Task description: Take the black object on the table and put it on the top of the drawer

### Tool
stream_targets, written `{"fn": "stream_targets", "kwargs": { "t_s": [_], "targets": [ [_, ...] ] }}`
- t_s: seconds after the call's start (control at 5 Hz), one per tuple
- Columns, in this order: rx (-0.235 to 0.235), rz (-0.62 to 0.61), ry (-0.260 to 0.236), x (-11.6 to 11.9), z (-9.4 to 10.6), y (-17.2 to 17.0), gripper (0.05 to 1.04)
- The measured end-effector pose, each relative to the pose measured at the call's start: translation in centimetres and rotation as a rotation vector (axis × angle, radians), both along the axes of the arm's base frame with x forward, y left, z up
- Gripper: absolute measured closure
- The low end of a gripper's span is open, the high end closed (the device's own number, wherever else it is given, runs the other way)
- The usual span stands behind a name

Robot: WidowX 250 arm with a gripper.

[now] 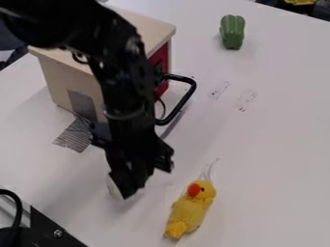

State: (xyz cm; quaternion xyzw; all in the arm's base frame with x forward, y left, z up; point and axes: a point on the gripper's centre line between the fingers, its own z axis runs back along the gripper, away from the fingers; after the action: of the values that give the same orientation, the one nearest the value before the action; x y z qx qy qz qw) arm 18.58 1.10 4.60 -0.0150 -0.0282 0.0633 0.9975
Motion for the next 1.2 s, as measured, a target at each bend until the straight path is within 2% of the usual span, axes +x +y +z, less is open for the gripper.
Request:
{"fn": "stream_targets", "kwargs": {
  "t_s": [0.2,0.4,0.6,0.8,1.0,1.2],
  "targets": [
    [0.012,0.038,-0.087,2.0,4.3,2.7,0.756],
    [0.018,0.098,-0.175,5.0,8.3,7.1,0.756],
    [0.025,0.153,-0.194,7.0,9.7,10.8,0.756],
    [0.019,0.205,-0.196,8.9,9.6,14.0,0.757],
    [0.014,0.211,-0.175,10.4,8.8,15.2,0.757],
    [0.003,0.21,-0.124,10.8,7.0,15.4,0.685]
  ]
}}
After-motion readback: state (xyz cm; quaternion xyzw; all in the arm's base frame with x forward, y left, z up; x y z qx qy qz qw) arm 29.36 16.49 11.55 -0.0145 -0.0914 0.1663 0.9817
